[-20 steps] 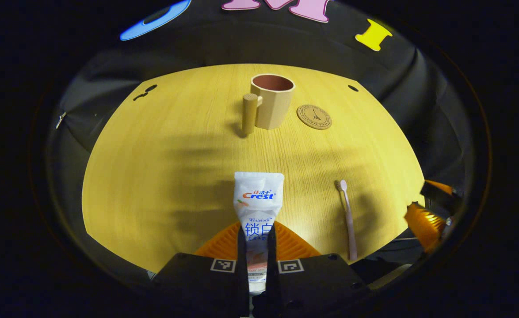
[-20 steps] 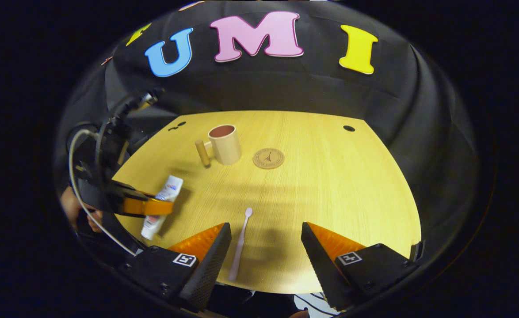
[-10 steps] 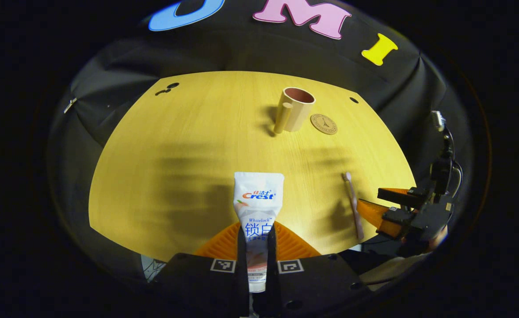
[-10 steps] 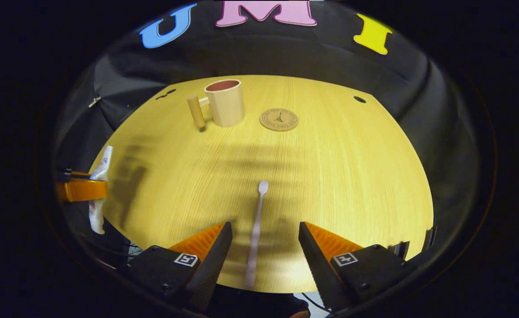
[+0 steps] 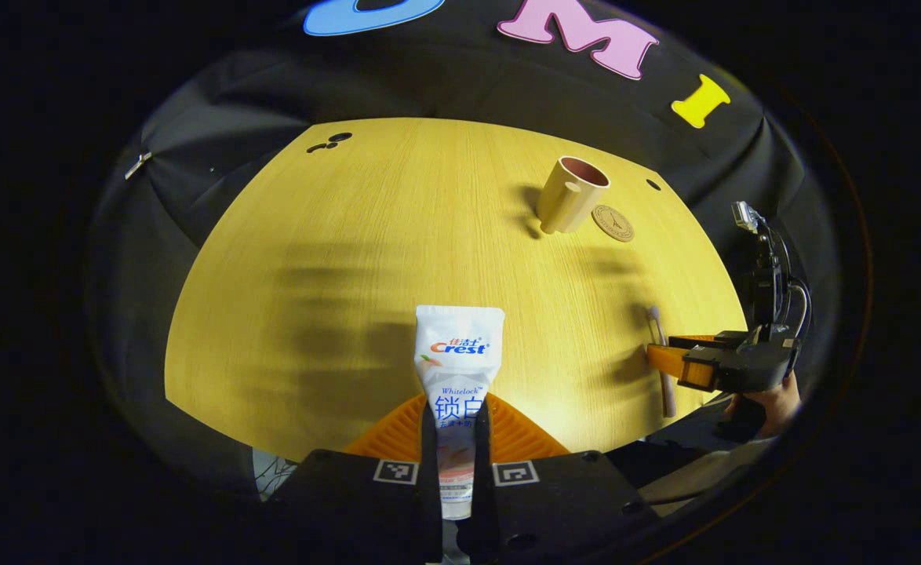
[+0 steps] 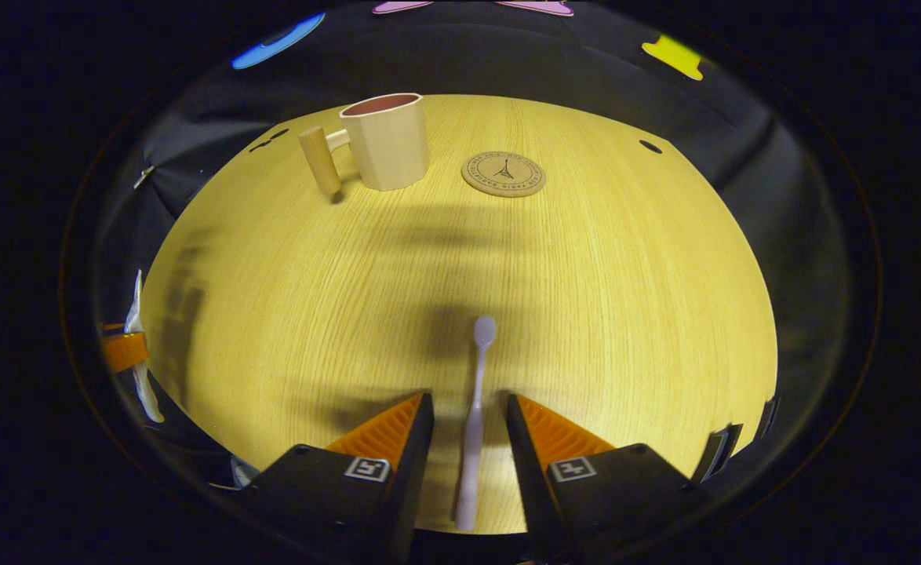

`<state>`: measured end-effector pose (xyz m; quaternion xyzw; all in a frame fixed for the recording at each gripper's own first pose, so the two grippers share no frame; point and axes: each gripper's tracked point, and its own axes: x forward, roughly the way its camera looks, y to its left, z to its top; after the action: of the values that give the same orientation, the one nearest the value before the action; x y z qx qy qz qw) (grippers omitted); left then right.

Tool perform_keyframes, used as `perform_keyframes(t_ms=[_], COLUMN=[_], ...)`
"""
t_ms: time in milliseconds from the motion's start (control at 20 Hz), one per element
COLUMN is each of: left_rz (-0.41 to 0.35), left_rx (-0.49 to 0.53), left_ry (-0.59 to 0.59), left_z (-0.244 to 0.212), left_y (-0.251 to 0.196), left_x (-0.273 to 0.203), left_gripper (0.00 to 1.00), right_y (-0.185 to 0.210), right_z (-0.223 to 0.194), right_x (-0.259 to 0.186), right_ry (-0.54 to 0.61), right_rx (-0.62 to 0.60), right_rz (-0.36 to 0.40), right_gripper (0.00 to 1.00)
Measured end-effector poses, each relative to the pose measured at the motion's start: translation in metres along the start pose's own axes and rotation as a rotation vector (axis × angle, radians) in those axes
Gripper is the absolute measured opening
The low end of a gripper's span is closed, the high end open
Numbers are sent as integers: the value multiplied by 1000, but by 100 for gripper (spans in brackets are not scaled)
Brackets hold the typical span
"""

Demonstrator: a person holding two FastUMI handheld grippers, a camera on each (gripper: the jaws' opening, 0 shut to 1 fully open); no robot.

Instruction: Put the toothbrush and toothpaste on the desktop into the cup, then pick up the cup and place it on the coaster on the desktop.

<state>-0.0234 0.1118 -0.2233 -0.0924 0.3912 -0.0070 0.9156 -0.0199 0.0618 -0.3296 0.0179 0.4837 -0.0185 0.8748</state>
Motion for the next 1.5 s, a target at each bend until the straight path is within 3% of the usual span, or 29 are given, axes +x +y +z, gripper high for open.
perform_keyframes(t_ms=[100,150,200,500,900,1150,1500], left_rz=[-3,-4,-6,-20,-58,-115,-278], left_rx=[-10,-14,-18,-15,-26,-26,-21], left_ry=[3,4,6,-13,-114,-268,-591], left_z=[-1,-2,-3,1,35,93,216], left_y=[0,1,0,-14,-58,-97,-166], left_x=[2,2,3,-2,-11,-23,-46], left_gripper=[20,20,20,20,20,20,20], right_y=[-5,-6,-5,-5,-5,-9,-33], right_z=[3,4,2,8,70,108,133], right_x=[1,2,0,-4,-60,-106,-141], right_ry=[-9,-6,-5,-61,-309,-421,-490], right_rx=[12,19,21,38,124,142,137], right_rz=[-6,5,17,77,247,368,447], right_gripper=[35,17,10,5,5,5,5])
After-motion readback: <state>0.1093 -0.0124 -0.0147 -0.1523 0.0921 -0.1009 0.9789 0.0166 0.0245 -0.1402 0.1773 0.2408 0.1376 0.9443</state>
